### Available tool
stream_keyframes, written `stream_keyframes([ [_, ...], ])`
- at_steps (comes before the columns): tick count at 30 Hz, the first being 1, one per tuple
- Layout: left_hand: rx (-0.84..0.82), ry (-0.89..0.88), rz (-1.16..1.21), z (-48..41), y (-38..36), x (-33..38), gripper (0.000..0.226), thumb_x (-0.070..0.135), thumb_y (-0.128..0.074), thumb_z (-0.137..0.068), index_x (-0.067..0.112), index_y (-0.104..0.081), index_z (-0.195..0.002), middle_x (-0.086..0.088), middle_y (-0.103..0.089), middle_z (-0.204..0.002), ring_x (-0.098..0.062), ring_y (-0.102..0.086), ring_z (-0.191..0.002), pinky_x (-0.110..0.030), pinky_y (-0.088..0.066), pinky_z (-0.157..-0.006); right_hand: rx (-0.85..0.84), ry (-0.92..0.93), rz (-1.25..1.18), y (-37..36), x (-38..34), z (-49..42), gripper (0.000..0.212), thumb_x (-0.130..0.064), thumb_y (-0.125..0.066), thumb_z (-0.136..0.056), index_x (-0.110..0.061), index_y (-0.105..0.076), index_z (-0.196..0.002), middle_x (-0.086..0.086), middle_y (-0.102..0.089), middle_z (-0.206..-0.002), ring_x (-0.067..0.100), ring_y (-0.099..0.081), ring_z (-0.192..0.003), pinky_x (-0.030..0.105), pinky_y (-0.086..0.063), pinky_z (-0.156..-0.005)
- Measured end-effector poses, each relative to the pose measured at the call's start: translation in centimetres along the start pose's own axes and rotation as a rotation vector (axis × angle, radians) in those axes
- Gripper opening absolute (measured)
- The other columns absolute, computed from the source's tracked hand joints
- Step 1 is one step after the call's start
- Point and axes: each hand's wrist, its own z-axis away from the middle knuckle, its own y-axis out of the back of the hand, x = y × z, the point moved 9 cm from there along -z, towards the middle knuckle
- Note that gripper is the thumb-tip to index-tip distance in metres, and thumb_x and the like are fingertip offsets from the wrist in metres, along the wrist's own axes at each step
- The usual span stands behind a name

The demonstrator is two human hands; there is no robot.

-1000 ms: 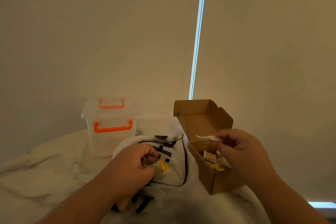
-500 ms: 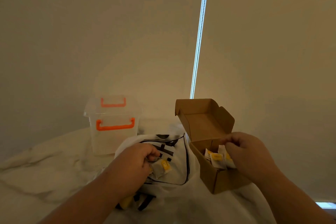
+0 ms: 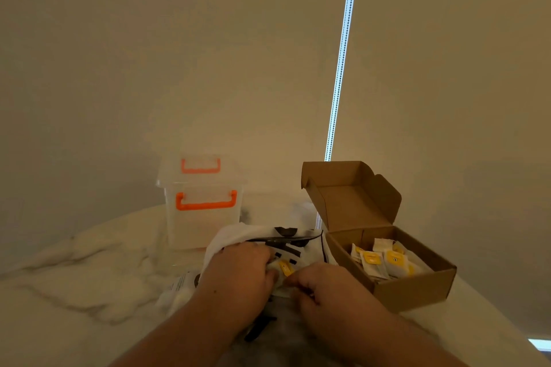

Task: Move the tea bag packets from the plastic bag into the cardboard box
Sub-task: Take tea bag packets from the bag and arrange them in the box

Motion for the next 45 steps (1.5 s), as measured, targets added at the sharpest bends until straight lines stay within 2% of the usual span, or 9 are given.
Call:
stream_keyframes([
  [3, -0.074, 0.027, -0.106, -0.4, -1.5, -0.4, 0.03, 0.041, -0.044, -0.097, 0.027, -0.059, -0.12, 0.005, -0.062, -0.119, -0.013, -0.056, -0.108, -0.031, -0.043, -0.099, 0.131, -0.015, -0.094, 0.4, 0.9, 0.4, 0.037, -0.031, -0.05, -0.098, -0.038, -0.056, -0.134, -0.012, -0.06, -0.125, 0.003, -0.057, -0.108, 0.016, -0.045, -0.092],
  [10, 0.086, -0.044, -0.175, 0.4, -0.3, 0.5, 0.02, 0.038, -0.046, -0.093, 0.031, -0.059, -0.105, 0.008, -0.065, -0.097, -0.015, -0.062, -0.09, -0.035, -0.051, -0.081, 0.107, -0.073, -0.08, -0.3, 1.7, 0.1, 0.044, -0.026, -0.051, -0.097, -0.04, -0.049, -0.139, -0.013, -0.054, -0.136, 0.005, -0.052, -0.118, 0.017, -0.039, -0.098],
  [18, -0.231, 0.105, -0.025, -0.8, -3.5, -1.7, 0.028, 0.031, -0.051, -0.098, 0.02, -0.062, -0.121, 0.001, -0.06, -0.123, -0.014, -0.055, -0.113, -0.028, -0.04, -0.105, 0.154, -0.103, -0.149, 0.6, 1.8, 0.8, 0.048, -0.025, -0.054, -0.097, -0.04, -0.045, -0.141, -0.016, -0.056, -0.133, -0.001, -0.053, -0.105, 0.014, -0.04, -0.093],
  [25, -0.138, 0.081, 0.066, -0.3, -1.7, -1.0, 0.026, 0.032, -0.051, -0.099, 0.029, -0.06, -0.123, 0.006, -0.057, -0.125, -0.012, -0.052, -0.114, -0.026, -0.042, -0.103, 0.195, -0.103, -0.208, 0.6, 2.4, 1.0, 0.05, -0.03, -0.059, -0.095, -0.04, -0.044, -0.142, -0.019, -0.057, -0.13, -0.003, -0.054, -0.101, 0.011, -0.04, -0.088],
  [31, 0.075, -0.091, 0.309, 1.6, 0.5, 0.9, 0.004, 0.038, -0.057, -0.093, 0.041, -0.057, -0.096, 0.021, -0.06, -0.09, 0.002, -0.055, -0.088, -0.016, -0.046, -0.074, 0.343, -0.072, -0.405, 1.9, 2.4, 1.9, 0.043, -0.04, -0.063, -0.091, -0.044, -0.052, -0.132, -0.021, -0.063, -0.109, -0.006, -0.058, -0.092, 0.012, -0.047, -0.076],
  [35, 0.086, -0.124, 0.35, 1.9, 0.9, 1.7, 0.02, 0.033, -0.058, -0.089, 0.043, -0.058, -0.106, 0.025, -0.061, -0.096, 0.006, -0.055, -0.093, -0.017, -0.05, -0.08, 0.417, -0.064, -0.433, 2.8, 2.8, 2.5, 0.03, -0.029, -0.067, -0.09, -0.052, -0.054, -0.104, -0.01, -0.065, -0.086, 0.002, -0.061, -0.083, 0.019, -0.054, -0.073],
  [39, 0.138, -0.078, 0.315, 1.8, 1.2, 0.9, 0.037, 0.023, -0.05, -0.092, 0.045, -0.053, -0.122, 0.028, -0.057, -0.107, 0.009, -0.051, -0.101, -0.008, -0.041, -0.084, 0.426, -0.03, -0.497, 4.1, 2.8, 3.7, 0.035, -0.019, -0.069, -0.089, -0.048, -0.056, -0.104, -0.009, -0.066, -0.089, 0.008, -0.064, -0.081, 0.024, -0.057, -0.073],
  [42, 0.149, -0.024, 0.294, 1.6, 0.8, 0.2, 0.047, 0.021, -0.044, -0.096, 0.042, -0.044, -0.138, 0.021, -0.052, -0.127, 0.003, -0.045, -0.117, -0.019, -0.037, -0.105, 0.542, -0.006, -0.55, 7.2, 3.8, 5.3, 0.033, -0.016, -0.074, -0.084, -0.041, -0.056, -0.097, -0.009, -0.066, -0.088, 0.011, -0.066, -0.076, 0.03, -0.059, -0.069],
  [45, 0.158, -0.008, 0.298, 1.6, 0.7, -0.2, 0.049, 0.02, -0.044, -0.095, 0.042, -0.043, -0.139, 0.022, -0.053, -0.125, 0.002, -0.047, -0.117, -0.026, -0.04, -0.107, 0.712, -0.089, -0.545, 10.5, 6.7, 6.4, 0.028, -0.017, -0.076, -0.082, -0.034, -0.055, -0.091, -0.008, -0.063, -0.083, 0.01, -0.064, -0.07, 0.018, -0.052, -0.052],
])
